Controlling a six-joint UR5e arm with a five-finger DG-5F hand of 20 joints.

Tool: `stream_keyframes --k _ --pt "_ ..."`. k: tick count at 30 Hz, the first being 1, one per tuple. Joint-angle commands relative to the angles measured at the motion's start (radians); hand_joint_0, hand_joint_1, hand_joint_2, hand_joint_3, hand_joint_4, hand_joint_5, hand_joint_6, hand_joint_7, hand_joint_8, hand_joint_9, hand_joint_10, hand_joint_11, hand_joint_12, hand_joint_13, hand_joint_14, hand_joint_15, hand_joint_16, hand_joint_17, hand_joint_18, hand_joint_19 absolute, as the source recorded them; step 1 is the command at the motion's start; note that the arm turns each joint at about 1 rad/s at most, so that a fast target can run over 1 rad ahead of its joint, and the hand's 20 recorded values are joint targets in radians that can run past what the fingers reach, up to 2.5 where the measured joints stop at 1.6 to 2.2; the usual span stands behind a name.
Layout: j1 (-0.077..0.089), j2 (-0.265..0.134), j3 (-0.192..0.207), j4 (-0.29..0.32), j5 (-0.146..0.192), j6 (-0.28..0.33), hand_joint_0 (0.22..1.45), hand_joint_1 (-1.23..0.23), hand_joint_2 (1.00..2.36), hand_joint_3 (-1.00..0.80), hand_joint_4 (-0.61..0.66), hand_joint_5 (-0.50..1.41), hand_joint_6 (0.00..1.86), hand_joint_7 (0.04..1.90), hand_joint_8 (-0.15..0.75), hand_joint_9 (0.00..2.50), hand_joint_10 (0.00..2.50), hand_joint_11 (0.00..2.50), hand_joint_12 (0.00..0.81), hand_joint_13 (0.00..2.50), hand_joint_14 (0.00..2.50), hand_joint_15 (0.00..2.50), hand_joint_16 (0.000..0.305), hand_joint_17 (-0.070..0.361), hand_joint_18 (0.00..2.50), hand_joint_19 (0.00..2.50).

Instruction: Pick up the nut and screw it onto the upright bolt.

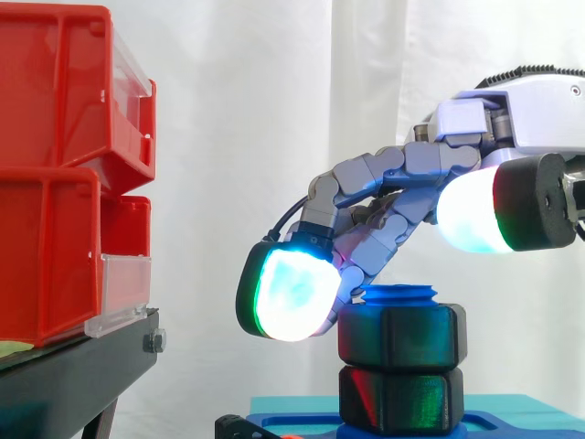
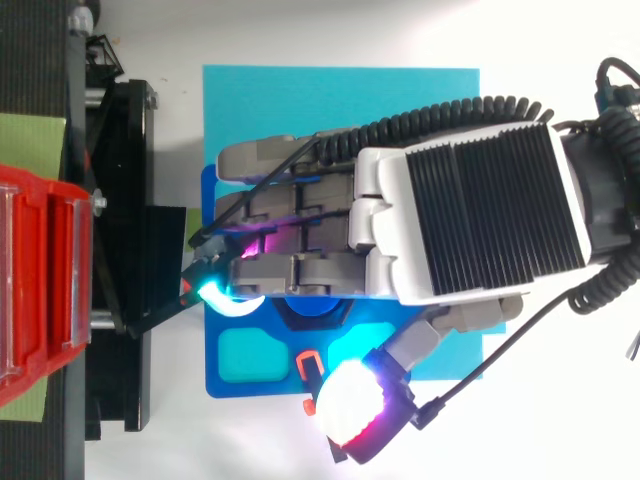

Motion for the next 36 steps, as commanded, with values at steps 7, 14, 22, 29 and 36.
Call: stream_keyframes --k 7,14,22,29,36 --pt "-0.018 0.000 0.001 0.002 -0.019 0.000 0.51 -0.24 1.00 -0.50 0.22 -0.04 0.50 1.35 0.262 0.89 0.00 0.00 0.258 0.63 0.00 0.00 0.023 0.053 0.22 0.00" --pt "-0.039 0.000 -0.001 0.002 -0.047 -0.002 0.52 -0.26 1.00 -0.50 0.21 -0.02 0.50 1.47 0.273 0.94 0.00 0.00 0.248 0.66 0.00 0.00 0.022 0.050 0.25 0.00" --pt "-0.064 0.000 0.001 0.002 -0.078 -0.003 0.53 -0.29 1.00 -0.50 0.18 -0.01 0.55 1.47 0.281 1.04 0.00 0.00 0.230 0.75 0.00 0.00 0.020 0.044 0.34 0.00" --pt "-0.082 0.001 -0.001 0.005 -0.098 -0.003 0.53 -0.31 1.00 -0.50 0.15 0.00 0.60 1.42 0.286 1.15 0.00 0.00 0.212 0.83 0.00 0.00 0.017 0.038 0.41 0.00" --pt "-0.093 0.000 -0.001 0.002 -0.113 -0.002 0.54 -0.32 1.00 -0.50 0.08 0.05 0.62 1.41 0.267 1.31 0.00 0.00 0.184 0.94 0.00 0.00 0.012 0.027 0.53 0.00"
